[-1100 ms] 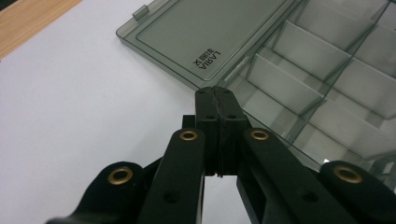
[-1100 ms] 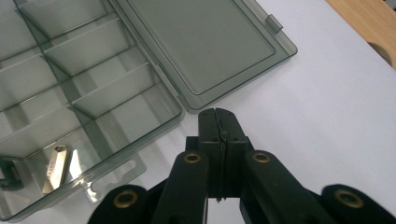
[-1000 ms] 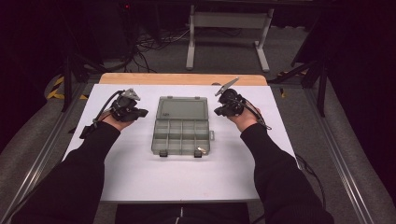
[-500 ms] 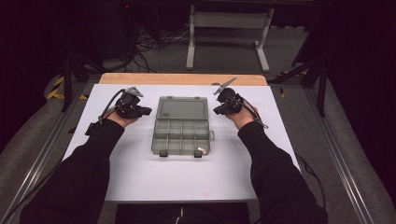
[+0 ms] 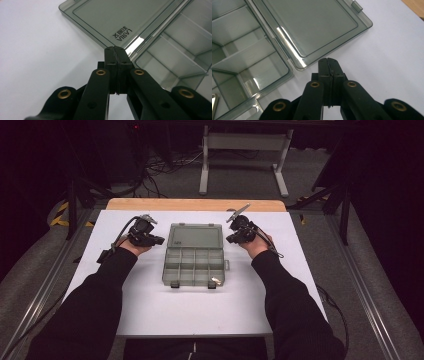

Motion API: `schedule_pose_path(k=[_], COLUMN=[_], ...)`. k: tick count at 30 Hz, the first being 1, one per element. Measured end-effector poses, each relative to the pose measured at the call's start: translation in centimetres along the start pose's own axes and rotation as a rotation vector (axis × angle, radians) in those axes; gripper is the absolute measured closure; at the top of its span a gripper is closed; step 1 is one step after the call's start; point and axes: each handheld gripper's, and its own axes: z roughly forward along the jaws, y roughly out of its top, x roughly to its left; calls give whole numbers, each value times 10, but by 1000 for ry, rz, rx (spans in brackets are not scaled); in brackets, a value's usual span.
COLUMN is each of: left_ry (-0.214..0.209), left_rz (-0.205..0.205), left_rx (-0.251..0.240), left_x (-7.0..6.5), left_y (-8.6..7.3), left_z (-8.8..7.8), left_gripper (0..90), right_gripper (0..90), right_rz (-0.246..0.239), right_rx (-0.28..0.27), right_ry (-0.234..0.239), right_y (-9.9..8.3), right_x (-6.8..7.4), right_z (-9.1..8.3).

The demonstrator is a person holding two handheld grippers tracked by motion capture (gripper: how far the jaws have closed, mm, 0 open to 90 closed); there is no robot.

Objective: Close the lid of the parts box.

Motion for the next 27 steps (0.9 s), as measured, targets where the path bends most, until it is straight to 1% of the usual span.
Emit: schedule_pose_path(k=[3, 4, 8, 10, 14, 16, 21, 27], left_ry=[-18, -13, -11, -2, -3, -2, 6, -12], left_rz=[-28, -26, -42, -50, -98, -111, -110, -129], left_rx=[1, 3, 16, 23, 19, 20, 30, 38], left_x=[2, 3, 4, 5, 9, 10, 10, 13], left_y=[-1, -2, -2, -3, -5, -6, -8, -10], left_z=[2, 3, 8, 11, 17, 20, 23, 28], left_gripper=[897, 897, 897, 897, 897, 898, 898, 898], right_gripper=[900, 900, 900, 900, 900, 900, 900, 900], right_rz=[-10, -8, -3, -1, 4, 6, 11, 23], right_rx=[-6, -7, -2, 6, 13, 15, 19, 28], right_ry=[1, -2, 1, 1, 1, 0, 2, 1], right_y=[0, 1, 0, -1, -2, -2, -4, -8], right_x=[0, 0, -1, -1, -2, -2, -2, -2], right_z=[3, 4, 9, 11, 16, 18, 22, 29])
